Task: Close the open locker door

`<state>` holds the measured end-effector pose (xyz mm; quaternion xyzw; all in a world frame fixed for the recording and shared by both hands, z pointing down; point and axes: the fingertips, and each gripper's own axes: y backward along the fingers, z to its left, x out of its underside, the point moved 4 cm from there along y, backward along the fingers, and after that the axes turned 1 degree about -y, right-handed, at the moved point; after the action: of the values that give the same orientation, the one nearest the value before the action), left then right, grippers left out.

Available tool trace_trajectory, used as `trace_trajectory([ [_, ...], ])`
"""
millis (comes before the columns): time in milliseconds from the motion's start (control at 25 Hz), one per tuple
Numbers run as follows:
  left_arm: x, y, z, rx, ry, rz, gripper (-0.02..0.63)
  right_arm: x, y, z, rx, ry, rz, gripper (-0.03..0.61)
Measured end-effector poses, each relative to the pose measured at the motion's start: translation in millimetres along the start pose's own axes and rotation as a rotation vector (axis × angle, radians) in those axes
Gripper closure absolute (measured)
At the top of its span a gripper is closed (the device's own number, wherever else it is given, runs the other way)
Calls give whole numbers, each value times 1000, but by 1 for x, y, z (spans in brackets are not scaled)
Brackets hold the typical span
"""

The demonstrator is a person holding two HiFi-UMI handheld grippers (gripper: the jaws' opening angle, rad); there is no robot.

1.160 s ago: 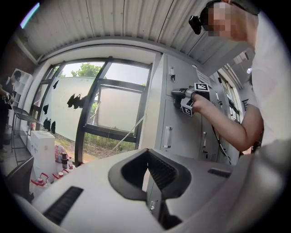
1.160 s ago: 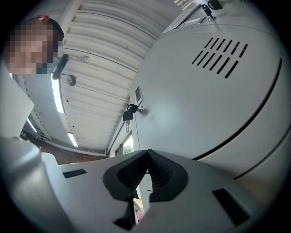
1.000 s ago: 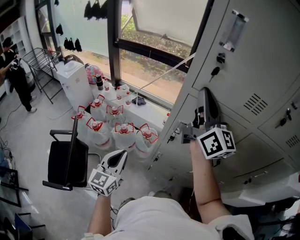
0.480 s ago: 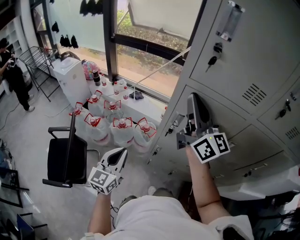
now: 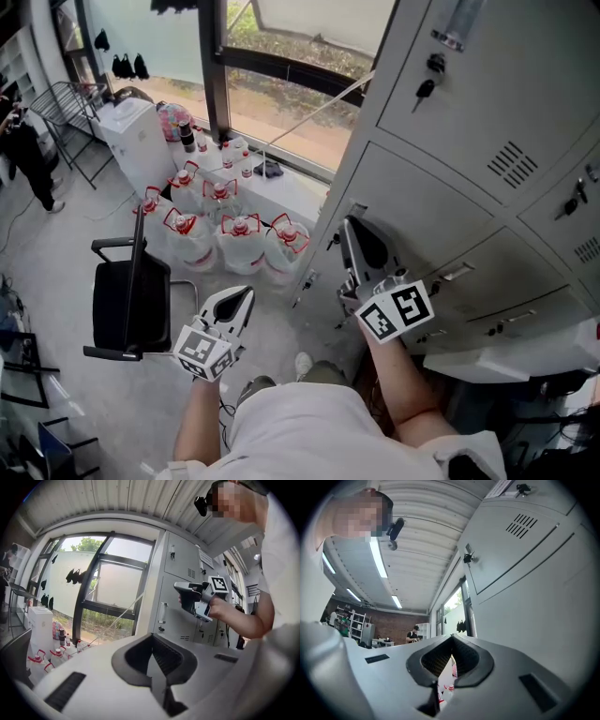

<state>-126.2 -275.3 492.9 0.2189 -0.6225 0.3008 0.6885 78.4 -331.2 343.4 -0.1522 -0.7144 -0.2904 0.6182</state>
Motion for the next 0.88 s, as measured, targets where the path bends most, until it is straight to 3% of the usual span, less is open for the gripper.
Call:
trace_trajectory([
  [400,14,-1,-17,38,9,34,611,76,43,32,-48,52,183,587],
  [880,33,-7,-50,123,8,81,611,129,111,37,-1,30,299,586],
])
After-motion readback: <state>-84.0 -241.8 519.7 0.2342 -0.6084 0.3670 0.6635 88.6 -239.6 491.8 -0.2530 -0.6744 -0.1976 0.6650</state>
